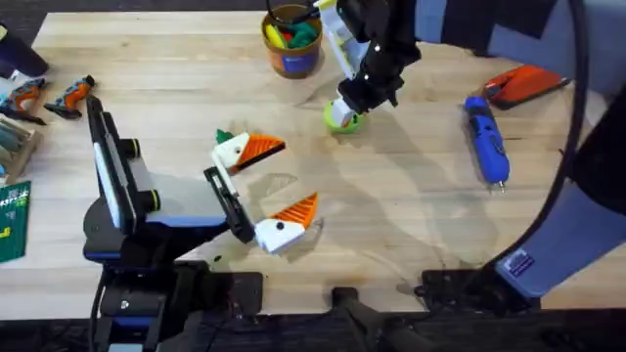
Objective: Pick up the gripper from the table and insert it into the empty holder that is missing its gripper. Then pick up a screw, insert it into the mounting hole, and use the screwdriver to tighten it. Finally, clean up the table by picking up the vegetable and placing it into the bucket.
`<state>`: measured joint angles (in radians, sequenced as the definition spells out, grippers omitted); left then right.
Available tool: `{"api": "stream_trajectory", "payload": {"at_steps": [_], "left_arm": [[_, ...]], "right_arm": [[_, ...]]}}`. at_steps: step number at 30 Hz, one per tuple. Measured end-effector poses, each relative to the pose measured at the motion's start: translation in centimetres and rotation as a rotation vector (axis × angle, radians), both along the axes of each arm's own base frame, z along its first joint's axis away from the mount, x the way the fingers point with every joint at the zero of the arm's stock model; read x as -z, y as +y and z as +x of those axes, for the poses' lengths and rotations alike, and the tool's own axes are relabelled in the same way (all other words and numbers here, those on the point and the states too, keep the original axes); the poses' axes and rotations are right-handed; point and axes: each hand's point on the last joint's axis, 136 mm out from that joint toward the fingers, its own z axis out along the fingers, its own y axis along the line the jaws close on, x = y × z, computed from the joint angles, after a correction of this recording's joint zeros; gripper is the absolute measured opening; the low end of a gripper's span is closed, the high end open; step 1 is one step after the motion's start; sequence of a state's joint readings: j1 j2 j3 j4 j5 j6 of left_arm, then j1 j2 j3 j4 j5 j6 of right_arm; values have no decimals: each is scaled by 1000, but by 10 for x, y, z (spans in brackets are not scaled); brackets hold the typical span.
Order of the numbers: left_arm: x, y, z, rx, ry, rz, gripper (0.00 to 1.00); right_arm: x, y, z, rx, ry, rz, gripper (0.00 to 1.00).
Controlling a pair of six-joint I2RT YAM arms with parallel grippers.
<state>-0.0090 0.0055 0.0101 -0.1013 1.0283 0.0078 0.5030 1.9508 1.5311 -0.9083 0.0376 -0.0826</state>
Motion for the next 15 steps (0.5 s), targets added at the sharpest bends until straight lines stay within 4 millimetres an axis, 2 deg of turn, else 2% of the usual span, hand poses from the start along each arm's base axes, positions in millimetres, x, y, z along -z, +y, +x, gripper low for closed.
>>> {"api": "stream_trajectory", "payload": {"at_steps": [5, 8, 13, 15], "left_arm": [[0, 0, 0, 0, 0, 0, 985], [0, 0, 0, 0, 0, 0, 985], [0, 0, 0, 0, 0, 0, 985], [0, 0, 0, 0, 0, 0, 985]], "right_arm": [[2, 1, 3, 1, -9, 1, 515], [3, 1, 4, 2, -8, 1, 438], [10, 1, 4, 2, 5, -8, 416], [13, 1, 3, 1, 12, -11, 365]]}}
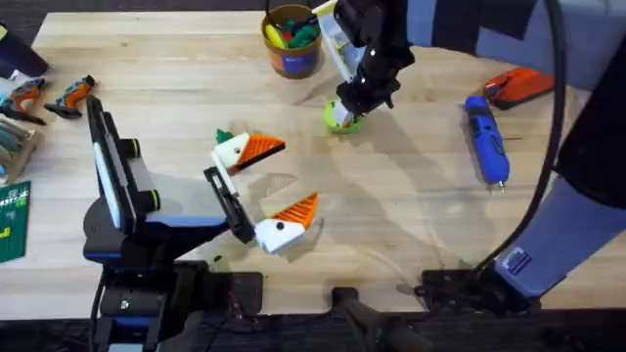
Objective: Pick up the gripper from the table and insert it into the empty holder that is missing its gripper. Then pick up a screw, insert it into the mounting hole, and use the screwdriver to tighten it. Finally, clean up the table by picking up the vegetable and placing it into the bucket.
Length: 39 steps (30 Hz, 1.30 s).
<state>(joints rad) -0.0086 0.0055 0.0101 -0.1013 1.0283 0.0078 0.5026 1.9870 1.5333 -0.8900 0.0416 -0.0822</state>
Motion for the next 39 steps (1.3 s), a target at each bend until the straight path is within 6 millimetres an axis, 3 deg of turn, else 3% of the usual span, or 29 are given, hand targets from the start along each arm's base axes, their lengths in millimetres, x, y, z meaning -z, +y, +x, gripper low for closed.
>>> {"api": "stream_trajectory", "payload": {"at_steps": [9, 16, 29, 33, 39], "left_arm": [[0, 0, 0, 0, 0, 0, 985], [0, 0, 0, 0, 0, 0, 985], [0, 0, 0, 0, 0, 0, 985], [0, 0, 0, 0, 0, 0, 985], [0, 0, 0, 0, 0, 0, 985]], "right_arm": [[-1, -3, 3, 3, -14, -19, 243], [-1, -5, 4, 5, -20, -31, 21], [-5, -7, 1, 9, -6, -41, 7], [-30, -7, 2, 9, -10, -42, 7], [-112, -3, 11, 12, -143, 29, 7]]}}
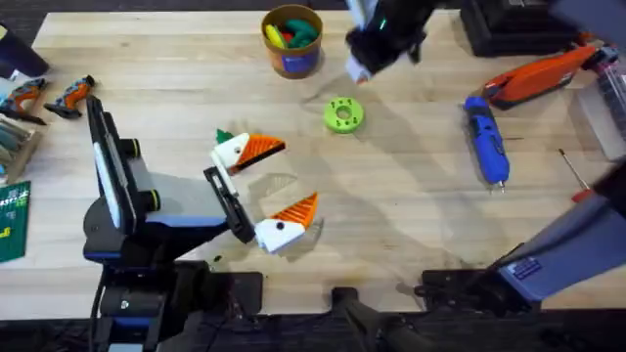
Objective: Pick up the gripper from the table and insert it into the empty holder that is missing its gripper. Then pick up a screw, insert it into the mounting hole, and use the screwdriver to tighten it. Finally, clean up the table by picking up the vegetable and placing it into the bucket.
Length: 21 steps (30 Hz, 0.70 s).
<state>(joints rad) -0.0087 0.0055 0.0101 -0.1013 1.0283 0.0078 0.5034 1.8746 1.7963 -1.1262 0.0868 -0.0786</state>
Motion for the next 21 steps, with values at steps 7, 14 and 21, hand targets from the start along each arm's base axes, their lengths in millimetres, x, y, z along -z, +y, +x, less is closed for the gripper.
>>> {"api": "stream_trajectory", "payload": {"at_steps": [7, 14, 21], "left_arm": [[0, 0, 0, 0, 0, 0, 985], [0, 0, 0, 0, 0, 0, 986], [0, 0, 0, 0, 0, 0, 987]], "right_arm": [[-83, 9, -16, -55, -140, 90, 7], [-119, 49, -48, -215, -177, 160, 7], [-136, 83, -74, -346, -184, 184, 7]]}}
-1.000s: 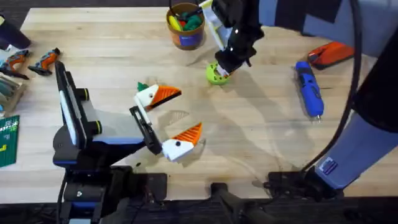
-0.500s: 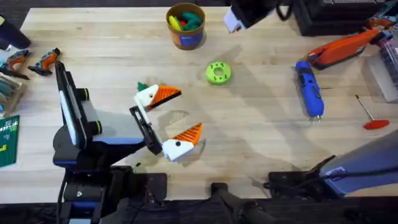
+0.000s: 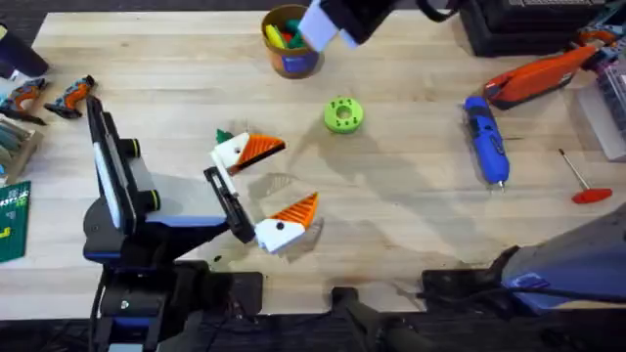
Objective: Pick up the gripper from the table and insert it into the empty holder that is missing its gripper. Then pick up a screw, insert it into the mounting hole, and use the screwdriver to tighten it. Finally, clean up the table by picking up the vegetable and placing it into the bucket.
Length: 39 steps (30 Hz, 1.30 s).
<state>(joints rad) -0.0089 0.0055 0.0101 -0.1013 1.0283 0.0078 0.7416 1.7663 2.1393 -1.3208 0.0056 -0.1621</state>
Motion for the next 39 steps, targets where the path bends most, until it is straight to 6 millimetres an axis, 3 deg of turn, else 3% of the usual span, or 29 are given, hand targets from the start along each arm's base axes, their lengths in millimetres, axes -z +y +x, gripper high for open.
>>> {"api": "stream_trajectory", "payload": {"at_steps": [10, 16, 27, 39], "left_arm": [[0, 0, 0, 0, 0, 0, 985], [0, 0, 0, 0, 0, 0, 986], [0, 0, 0, 0, 0, 0, 986], [0, 0, 0, 0, 0, 0, 986]], "right_arm": [[20, 58, -56, -307, 20, -65, 7], [30, 74, -77, -430, 39, -79, 7], [51, 87, -84, -504, 77, -115, 7], [55, 92, -81, -528, 67, -116, 7]]}}
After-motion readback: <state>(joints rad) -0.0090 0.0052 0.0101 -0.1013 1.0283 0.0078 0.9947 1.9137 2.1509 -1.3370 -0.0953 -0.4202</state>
